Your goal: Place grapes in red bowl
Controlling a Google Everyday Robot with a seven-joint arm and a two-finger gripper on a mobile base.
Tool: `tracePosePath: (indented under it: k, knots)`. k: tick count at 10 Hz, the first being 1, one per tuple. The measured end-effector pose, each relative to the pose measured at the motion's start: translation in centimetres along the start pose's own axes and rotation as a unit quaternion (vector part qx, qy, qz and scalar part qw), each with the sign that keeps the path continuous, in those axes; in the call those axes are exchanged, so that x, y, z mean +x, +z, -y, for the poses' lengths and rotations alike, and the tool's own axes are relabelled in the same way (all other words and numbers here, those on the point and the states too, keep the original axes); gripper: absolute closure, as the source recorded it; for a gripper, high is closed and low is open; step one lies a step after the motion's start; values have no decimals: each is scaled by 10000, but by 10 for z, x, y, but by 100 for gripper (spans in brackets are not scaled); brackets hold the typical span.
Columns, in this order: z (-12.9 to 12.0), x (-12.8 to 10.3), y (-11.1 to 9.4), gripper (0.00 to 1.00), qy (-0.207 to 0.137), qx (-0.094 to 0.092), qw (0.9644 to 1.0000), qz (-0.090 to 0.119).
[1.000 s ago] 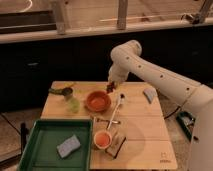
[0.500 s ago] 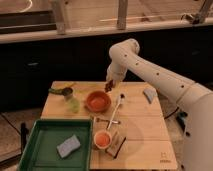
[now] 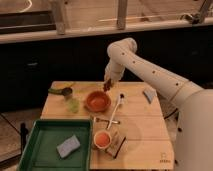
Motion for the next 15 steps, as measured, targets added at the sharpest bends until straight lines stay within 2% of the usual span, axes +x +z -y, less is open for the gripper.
tracePosePath:
  k: [8, 15]
  knots:
    - [6, 4, 11, 99, -294, -1, 9993, 216]
    - [4, 7, 19, 99, -415, -5, 9986, 330]
